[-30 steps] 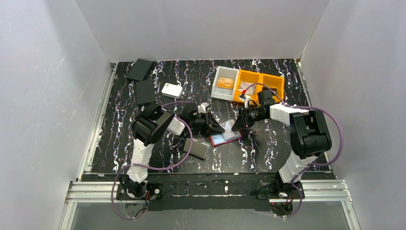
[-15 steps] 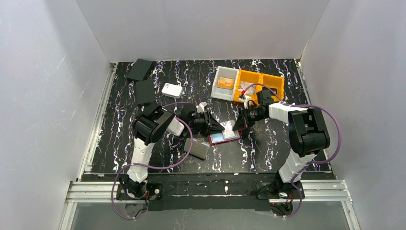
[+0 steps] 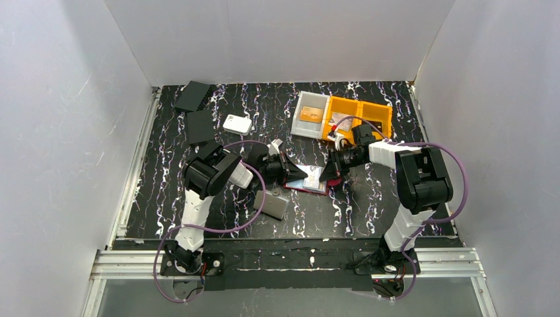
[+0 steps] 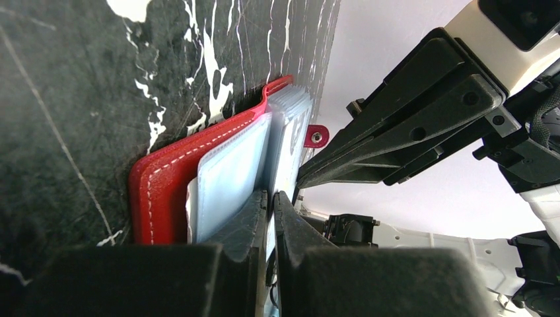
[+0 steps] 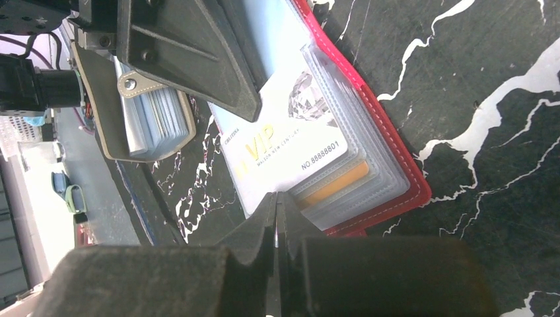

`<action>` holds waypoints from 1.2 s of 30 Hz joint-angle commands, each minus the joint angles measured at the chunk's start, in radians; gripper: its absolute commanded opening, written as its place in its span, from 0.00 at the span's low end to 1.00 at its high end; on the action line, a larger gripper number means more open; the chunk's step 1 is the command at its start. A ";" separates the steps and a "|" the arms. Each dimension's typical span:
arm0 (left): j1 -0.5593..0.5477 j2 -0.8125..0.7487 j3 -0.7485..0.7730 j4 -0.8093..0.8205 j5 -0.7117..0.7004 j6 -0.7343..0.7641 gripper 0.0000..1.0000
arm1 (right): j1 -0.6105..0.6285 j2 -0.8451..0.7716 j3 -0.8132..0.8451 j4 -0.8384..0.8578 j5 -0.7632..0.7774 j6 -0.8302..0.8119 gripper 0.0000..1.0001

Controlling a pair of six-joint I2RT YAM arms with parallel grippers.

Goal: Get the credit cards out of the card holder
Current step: Remove the credit card from the card holder.

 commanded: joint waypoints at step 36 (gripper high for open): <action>0.105 -0.114 -0.141 0.031 0.106 0.047 0.00 | 0.049 0.091 0.006 -0.029 0.366 -0.002 0.31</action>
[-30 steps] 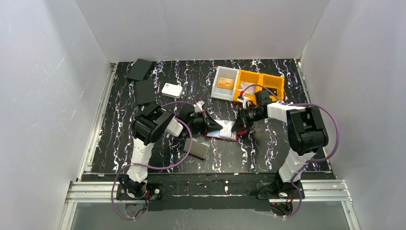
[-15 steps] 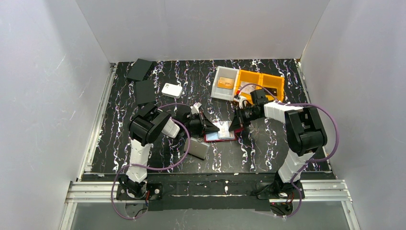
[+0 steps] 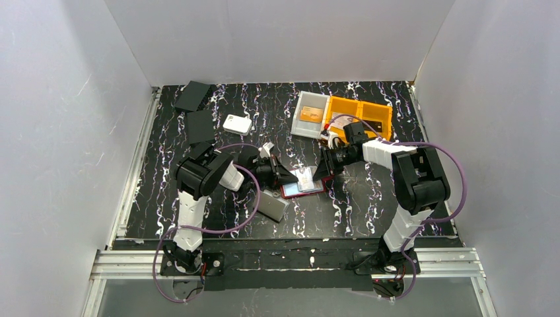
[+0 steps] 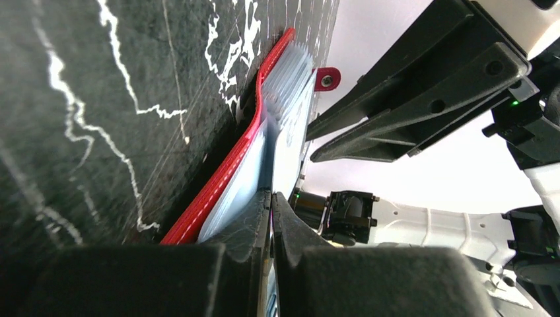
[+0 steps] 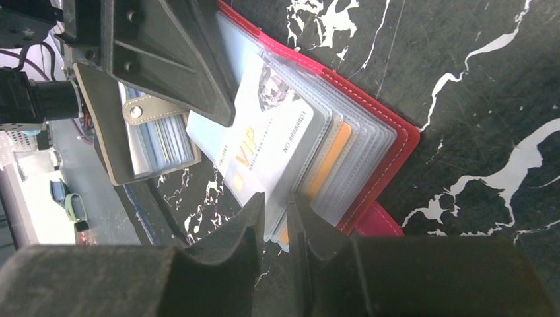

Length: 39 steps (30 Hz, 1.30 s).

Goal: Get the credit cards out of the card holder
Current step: Remove the credit card from the card holder.

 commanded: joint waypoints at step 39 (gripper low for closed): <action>0.126 -0.316 -0.089 0.094 0.132 -0.021 0.00 | -0.142 -0.115 0.005 -0.090 -0.371 -0.194 0.71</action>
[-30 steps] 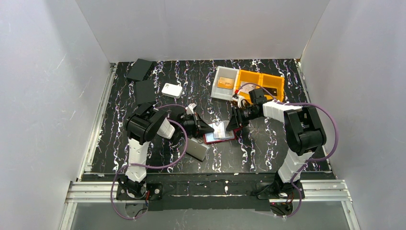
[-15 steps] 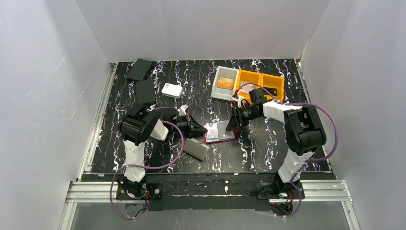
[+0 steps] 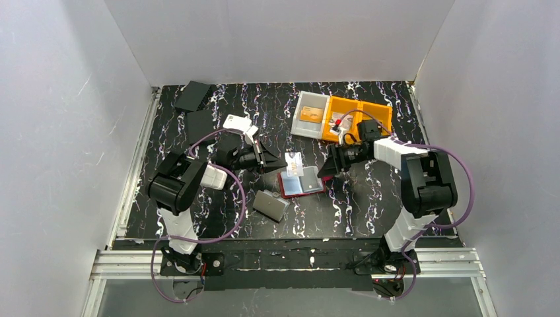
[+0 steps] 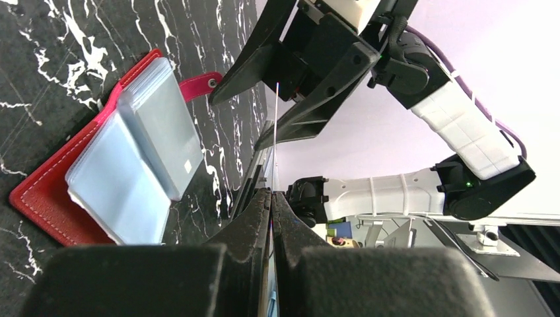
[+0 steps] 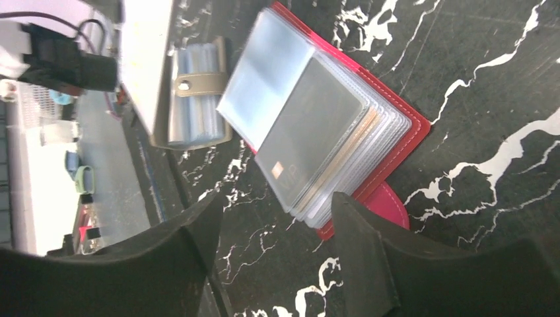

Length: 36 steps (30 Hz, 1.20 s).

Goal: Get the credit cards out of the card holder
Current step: Remove the credit card from the card holder, then place the credit card in the storage box.

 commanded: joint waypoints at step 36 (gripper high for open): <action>-0.006 -0.139 0.022 -0.035 -0.099 0.038 0.51 | -0.108 0.000 0.363 -0.360 -0.145 -0.202 0.01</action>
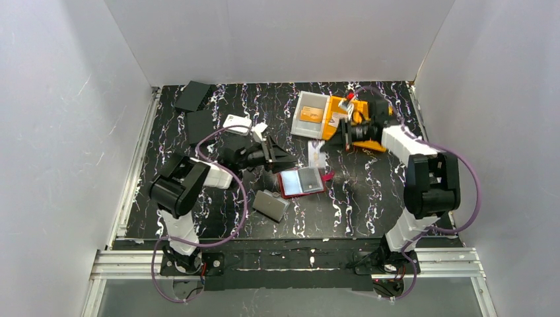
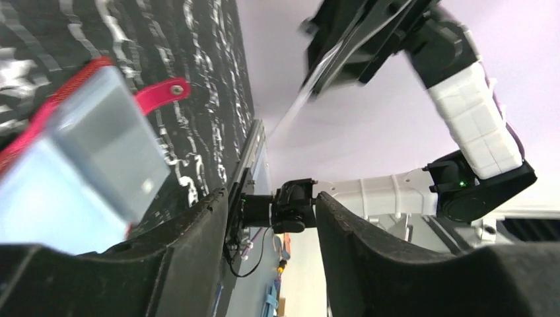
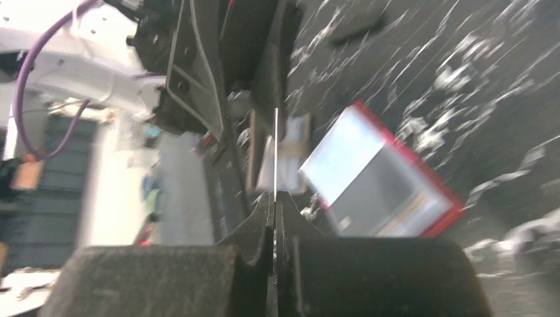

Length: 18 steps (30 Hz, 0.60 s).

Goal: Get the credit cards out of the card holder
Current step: Place the credit card in the storage box.

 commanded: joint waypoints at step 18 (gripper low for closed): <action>0.254 -1.106 -0.188 -1.124 -0.440 0.902 0.98 | 0.097 0.527 1.199 -0.864 1.099 -0.997 0.01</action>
